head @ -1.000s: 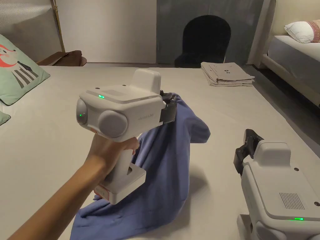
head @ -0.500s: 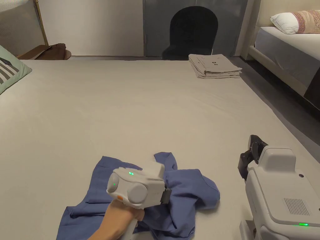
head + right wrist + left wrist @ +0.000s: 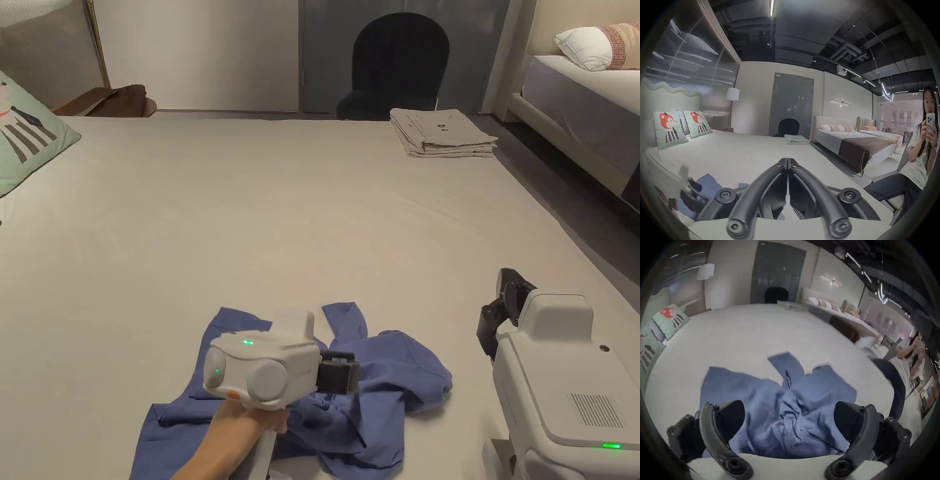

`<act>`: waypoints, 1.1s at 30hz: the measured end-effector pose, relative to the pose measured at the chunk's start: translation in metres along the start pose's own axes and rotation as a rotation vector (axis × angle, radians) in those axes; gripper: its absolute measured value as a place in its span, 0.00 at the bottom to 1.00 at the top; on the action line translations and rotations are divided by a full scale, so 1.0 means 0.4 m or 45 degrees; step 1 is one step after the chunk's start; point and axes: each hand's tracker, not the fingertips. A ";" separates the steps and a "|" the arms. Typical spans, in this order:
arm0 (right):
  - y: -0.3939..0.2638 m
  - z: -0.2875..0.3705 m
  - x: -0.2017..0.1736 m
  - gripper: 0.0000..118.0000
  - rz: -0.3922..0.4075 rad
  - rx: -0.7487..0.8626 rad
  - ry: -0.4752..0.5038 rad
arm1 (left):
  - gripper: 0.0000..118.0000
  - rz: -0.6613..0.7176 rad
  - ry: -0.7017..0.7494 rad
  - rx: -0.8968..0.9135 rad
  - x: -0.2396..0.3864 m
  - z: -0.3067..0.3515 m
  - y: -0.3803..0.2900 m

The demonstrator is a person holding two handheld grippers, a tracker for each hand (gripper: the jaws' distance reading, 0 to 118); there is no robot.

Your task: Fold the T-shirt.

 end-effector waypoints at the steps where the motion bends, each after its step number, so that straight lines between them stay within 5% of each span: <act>1: 0.005 0.003 -0.003 0.00 0.005 0.004 0.004 | 0.93 0.011 0.007 0.040 -0.007 0.031 0.017; 10: 0.051 0.018 -0.031 0.00 0.006 0.072 0.040 | 0.93 -0.149 0.307 0.620 -0.065 0.277 0.085; 18: 0.075 0.021 -0.051 0.00 0.006 0.109 0.064 | 0.91 -0.141 0.531 0.858 -0.138 0.355 0.060; 20: 0.078 0.024 -0.055 0.00 0.004 0.117 0.071 | 0.75 -0.153 0.548 0.917 -0.150 0.366 0.045; 23: 0.079 0.024 -0.061 0.00 0.004 0.121 0.077 | 0.04 -0.147 0.577 0.903 -0.164 0.366 0.046; 30: 0.076 0.025 -0.061 0.00 0.001 0.119 0.075 | 0.00 -0.156 0.554 0.847 -0.180 0.369 0.056; 33: 0.073 0.025 -0.059 0.00 0.002 0.112 0.076 | 0.00 -0.096 0.546 0.657 -0.189 0.358 0.060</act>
